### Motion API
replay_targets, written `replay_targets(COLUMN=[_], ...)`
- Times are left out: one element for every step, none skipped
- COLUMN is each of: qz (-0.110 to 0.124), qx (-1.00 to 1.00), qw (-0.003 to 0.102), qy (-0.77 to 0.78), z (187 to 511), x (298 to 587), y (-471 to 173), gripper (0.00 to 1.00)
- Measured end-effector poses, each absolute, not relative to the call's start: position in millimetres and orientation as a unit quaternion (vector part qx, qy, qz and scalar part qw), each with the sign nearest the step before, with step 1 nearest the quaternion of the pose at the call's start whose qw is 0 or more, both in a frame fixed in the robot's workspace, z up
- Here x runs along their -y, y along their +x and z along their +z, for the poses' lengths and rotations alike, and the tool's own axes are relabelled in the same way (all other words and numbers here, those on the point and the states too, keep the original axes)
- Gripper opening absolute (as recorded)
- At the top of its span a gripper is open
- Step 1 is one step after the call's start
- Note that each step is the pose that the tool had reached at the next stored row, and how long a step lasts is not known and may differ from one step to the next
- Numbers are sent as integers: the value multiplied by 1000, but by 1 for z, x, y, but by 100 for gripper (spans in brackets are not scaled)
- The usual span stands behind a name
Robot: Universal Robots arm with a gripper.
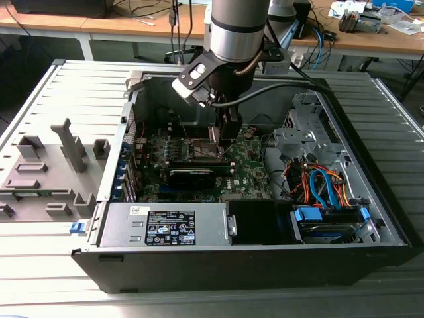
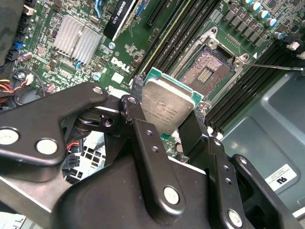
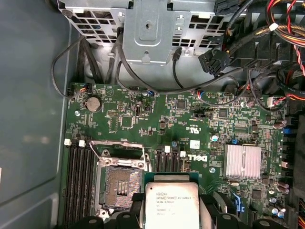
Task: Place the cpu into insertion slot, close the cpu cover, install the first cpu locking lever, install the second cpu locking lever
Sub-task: 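Place the cpu into insertion slot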
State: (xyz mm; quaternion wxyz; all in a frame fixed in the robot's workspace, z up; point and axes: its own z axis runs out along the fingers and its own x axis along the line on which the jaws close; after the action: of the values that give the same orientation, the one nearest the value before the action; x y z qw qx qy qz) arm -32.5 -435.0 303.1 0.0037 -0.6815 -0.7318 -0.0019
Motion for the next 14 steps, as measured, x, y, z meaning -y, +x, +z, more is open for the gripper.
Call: replay_targets(qz=[-2,-2,-2,-2,-2,-2,-2,-2,-2,-2,-2,-2,-2,-2], qx=[732,732,732,732,732,732,732,732,732,732,732,732,732,732], qw=[4,4,4,4,4,4,4,4,4,4,4,4,4,4], qy=[-682,-682,-682,-682,-682,-682,-682,-682,-682,-682,-682,-682,-682,-682], z=[303,303,302,302,302,302,301,301,300,300,299,299,299,298], x=[435,435,435,435,435,435,435,435,435,435,435,435,435,435], y=[-33,-33,-33,-33,-33,-33,-33,-32,-33,-33,-33,-33,-33,-33], gripper=[55,55,55,55,55,55,55,55,55,55,55,55,55,55])
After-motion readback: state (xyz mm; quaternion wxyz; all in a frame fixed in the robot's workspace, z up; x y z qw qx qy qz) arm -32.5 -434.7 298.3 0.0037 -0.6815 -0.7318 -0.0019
